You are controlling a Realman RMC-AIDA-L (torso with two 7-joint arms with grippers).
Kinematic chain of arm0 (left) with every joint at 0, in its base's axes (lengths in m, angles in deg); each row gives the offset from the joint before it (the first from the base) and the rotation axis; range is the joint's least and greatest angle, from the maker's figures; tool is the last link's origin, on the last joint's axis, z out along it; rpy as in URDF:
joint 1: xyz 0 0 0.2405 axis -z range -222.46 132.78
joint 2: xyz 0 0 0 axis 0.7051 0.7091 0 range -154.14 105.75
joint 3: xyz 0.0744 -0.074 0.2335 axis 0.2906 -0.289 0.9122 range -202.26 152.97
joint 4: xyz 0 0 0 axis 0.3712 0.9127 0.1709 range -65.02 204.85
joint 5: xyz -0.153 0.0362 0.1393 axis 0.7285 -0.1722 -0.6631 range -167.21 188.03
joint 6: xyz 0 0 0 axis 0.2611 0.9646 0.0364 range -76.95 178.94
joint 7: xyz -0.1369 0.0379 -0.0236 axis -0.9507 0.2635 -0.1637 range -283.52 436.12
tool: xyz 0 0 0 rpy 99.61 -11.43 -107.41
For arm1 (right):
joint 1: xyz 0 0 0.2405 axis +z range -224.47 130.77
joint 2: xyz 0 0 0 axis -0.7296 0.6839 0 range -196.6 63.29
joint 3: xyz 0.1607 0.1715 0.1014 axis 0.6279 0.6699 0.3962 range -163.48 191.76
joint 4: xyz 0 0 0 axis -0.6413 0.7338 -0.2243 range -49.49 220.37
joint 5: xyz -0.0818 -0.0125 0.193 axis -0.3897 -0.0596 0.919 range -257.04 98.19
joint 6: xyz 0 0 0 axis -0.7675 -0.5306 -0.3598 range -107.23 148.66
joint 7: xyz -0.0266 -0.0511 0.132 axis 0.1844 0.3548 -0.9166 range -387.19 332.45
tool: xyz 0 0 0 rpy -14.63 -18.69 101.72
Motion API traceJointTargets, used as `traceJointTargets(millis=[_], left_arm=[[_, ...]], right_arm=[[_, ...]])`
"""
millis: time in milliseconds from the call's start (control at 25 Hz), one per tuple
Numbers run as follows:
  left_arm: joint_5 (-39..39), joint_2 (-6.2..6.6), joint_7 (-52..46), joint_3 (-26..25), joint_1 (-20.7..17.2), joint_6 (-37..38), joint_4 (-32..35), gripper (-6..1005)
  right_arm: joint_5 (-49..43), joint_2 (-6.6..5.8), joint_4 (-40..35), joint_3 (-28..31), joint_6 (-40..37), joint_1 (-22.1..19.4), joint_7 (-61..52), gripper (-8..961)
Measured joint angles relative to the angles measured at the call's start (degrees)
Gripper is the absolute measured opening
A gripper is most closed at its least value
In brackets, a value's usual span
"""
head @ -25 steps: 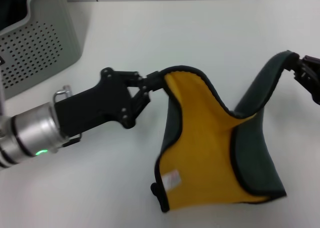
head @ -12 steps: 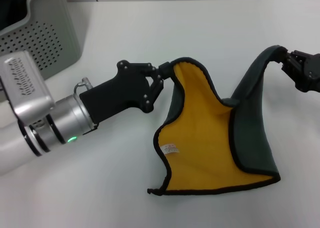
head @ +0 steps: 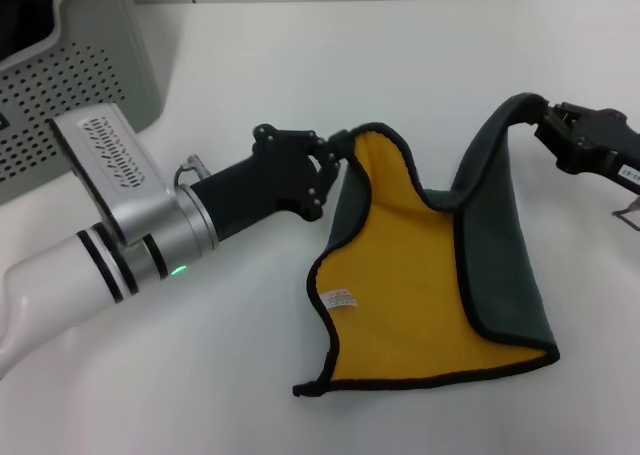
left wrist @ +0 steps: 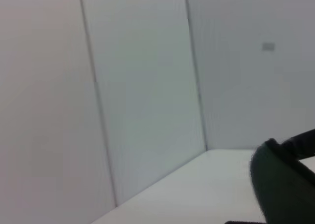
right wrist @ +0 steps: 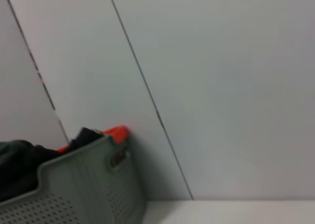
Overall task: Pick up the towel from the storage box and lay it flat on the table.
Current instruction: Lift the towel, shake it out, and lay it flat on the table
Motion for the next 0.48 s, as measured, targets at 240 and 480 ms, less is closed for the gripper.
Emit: traceJointTargets(millis=[240,480], left_arm=[[6.56,-0.08,2.9,0.0,-1.29,-1.89,0.5,3],[9.44,0.08,5.15,0.0,-1.81,-2.34,0.71,3]], right_arm=[[0.24,0.12,0.14,0.04,5.81,0.24,-0.44,33],[0.26,-0.28,0.04,-0.21,7.25,0.28,-1.04,36]])
